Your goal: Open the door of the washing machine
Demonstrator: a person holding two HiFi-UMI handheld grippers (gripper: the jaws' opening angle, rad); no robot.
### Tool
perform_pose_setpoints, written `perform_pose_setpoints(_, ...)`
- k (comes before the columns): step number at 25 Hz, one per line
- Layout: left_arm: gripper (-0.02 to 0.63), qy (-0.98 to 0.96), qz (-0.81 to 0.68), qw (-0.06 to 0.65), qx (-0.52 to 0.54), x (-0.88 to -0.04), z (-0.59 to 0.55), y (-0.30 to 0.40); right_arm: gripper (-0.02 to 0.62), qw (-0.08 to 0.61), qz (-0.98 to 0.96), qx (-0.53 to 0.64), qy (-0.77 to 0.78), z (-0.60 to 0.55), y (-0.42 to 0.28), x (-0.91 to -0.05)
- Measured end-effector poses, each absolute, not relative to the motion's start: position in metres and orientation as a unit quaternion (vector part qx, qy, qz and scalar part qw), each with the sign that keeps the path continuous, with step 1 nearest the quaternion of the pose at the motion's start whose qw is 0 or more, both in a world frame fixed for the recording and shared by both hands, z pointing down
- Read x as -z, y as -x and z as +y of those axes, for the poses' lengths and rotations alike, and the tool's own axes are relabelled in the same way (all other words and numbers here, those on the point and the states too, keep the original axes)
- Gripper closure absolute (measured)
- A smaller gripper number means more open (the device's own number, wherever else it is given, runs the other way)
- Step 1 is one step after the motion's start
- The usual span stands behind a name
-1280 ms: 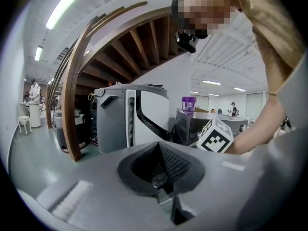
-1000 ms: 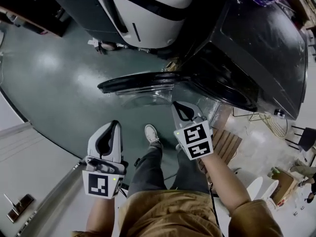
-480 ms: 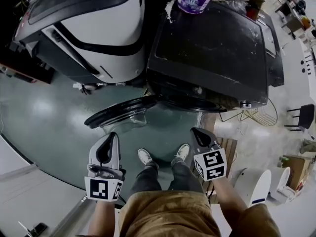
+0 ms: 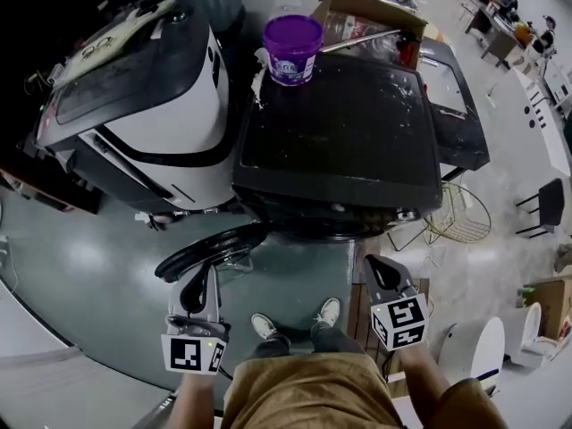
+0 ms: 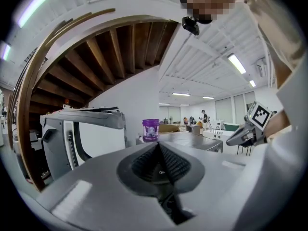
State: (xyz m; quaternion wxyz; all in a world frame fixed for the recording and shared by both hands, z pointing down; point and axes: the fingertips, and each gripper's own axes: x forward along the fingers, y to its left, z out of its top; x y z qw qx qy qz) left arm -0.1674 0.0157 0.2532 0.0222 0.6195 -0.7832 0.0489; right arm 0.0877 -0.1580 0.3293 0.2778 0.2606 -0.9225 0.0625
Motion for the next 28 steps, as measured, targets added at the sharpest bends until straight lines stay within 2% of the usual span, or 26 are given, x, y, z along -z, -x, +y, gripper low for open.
perform_pose_setpoints(13,0.546,-0.605,-0.794,-0.013,-0.049,-0.212,-0.009,0.153,0.591,0.234,-0.921,-0.054,-0.306,-0.191,-0.158,-0.264)
perform_pose_setpoints(28,0.546,-0.591,-0.804,-0.035,-0.055,-0.190,-0.023,0.155,0.591,0.158,-0.924,-0.034,-0.347,-0.214,-0.176,-0.209)
